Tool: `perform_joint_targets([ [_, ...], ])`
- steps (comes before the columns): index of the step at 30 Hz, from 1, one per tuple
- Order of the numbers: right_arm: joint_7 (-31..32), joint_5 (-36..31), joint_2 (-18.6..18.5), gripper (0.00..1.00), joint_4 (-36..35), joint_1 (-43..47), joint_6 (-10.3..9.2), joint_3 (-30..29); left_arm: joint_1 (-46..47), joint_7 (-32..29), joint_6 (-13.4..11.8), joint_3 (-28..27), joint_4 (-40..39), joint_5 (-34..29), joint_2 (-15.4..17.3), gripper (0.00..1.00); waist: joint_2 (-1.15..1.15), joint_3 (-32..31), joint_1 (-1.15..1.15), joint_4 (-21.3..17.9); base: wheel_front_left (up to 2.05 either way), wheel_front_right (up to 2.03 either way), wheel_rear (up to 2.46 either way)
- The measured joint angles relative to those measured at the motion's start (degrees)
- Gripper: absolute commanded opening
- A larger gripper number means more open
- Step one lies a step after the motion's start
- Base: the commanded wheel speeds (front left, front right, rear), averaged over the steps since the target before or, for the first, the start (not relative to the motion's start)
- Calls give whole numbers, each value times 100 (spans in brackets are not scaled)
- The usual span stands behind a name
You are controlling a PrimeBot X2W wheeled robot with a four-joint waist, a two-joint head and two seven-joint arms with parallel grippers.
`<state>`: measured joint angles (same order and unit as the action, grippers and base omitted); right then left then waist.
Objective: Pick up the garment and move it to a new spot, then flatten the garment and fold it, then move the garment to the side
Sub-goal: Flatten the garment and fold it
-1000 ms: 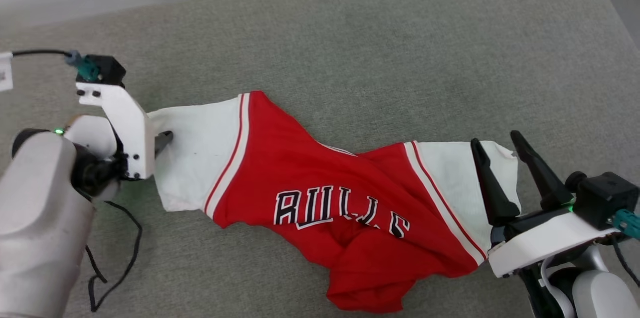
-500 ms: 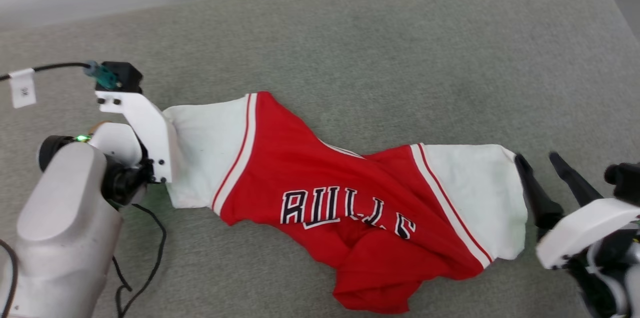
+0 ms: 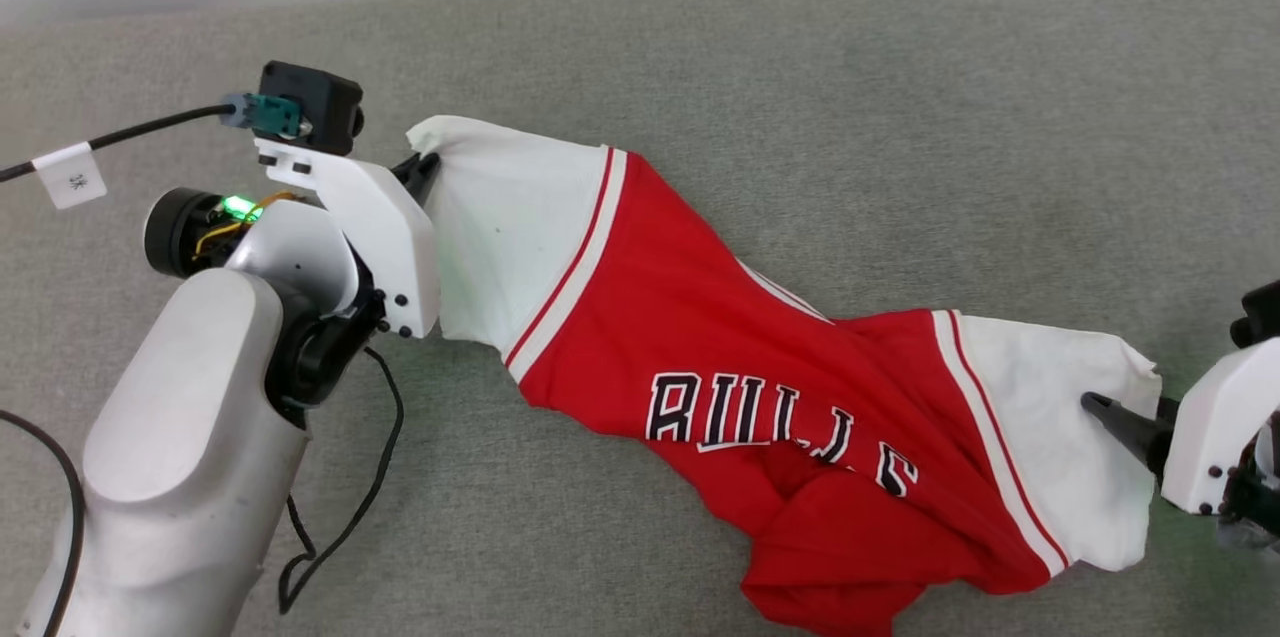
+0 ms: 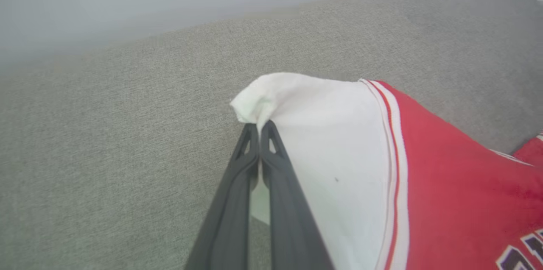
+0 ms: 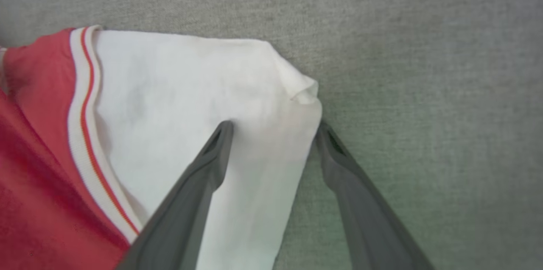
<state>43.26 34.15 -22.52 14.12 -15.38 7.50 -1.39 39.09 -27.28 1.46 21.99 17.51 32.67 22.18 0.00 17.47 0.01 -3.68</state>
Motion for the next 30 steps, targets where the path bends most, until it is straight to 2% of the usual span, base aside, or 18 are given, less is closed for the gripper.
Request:
perform_joint_targets([
  [3,237,93,-53,100,213,-169,0,127,-20,-42,-48,24,-255,-8,9,0,0,86,0,88,0,0,0],
  [4,322,136,-73,84,280,-219,-1,152,-35,-65,-52,32,-330,-9,10,0,0,108,0,114,0,0,0],
  [6,324,147,-114,0,382,-288,-1,227,-70,-92,-91,48,-416,-14,20,0,0,139,-1,158,0,0,0],
  [13,-73,-63,-229,0,333,-462,-8,503,-159,9,-165,-2,-530,-65,153,0,0,-20,-1,161,0,0,0],
  [18,-453,-377,-338,0,109,-810,0,422,-159,305,-275,-111,-423,-136,225,0,0,-336,-1,129,0,0,0],
  [24,-735,-679,-401,0,201,-1305,0,383,88,723,-312,-175,-9,-278,191,0,0,-842,-1,124,0,0,0],
  [30,-1066,-883,-398,0,573,-2091,0,550,676,1304,-275,-233,745,-381,69,0,0,-1244,-1,162,0,0,0],
])
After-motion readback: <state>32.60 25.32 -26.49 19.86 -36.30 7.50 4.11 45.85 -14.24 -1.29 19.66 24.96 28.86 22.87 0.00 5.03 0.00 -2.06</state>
